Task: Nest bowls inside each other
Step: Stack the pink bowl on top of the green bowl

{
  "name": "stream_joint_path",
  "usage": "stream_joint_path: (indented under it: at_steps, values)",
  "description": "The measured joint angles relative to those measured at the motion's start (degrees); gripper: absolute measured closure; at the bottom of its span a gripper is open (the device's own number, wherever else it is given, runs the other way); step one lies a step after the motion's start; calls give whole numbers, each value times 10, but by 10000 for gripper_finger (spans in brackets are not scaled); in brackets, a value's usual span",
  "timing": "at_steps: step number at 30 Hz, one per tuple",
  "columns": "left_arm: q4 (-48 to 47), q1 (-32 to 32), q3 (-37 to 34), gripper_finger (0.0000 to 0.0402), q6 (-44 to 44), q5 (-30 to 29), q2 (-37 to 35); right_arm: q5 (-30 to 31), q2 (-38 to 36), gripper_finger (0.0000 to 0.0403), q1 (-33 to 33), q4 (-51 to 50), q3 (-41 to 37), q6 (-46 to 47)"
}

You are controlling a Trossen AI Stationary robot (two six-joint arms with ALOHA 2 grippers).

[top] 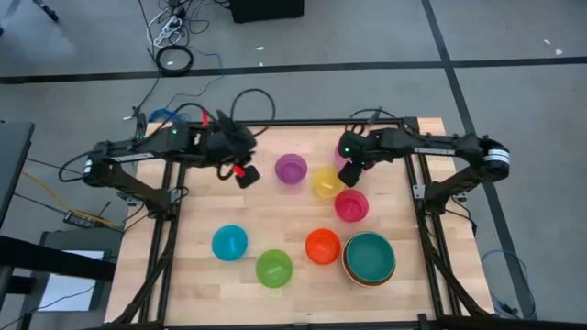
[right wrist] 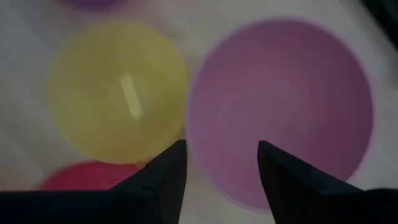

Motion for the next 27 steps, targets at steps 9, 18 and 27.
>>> stream_joint_path:
  at_steps: [9,18,27]
  values:
    - [-70,0,0,343,-44,-9,-10,-6,42,217,2,-40,0,-46]
    - [-51,0,0,343,-35,-10,-10,0,57,220,-4,-7,-18,-67]
    - [-50,0,0,343,-32,-14,-10,13,144,228,-8,41,-22,-91]
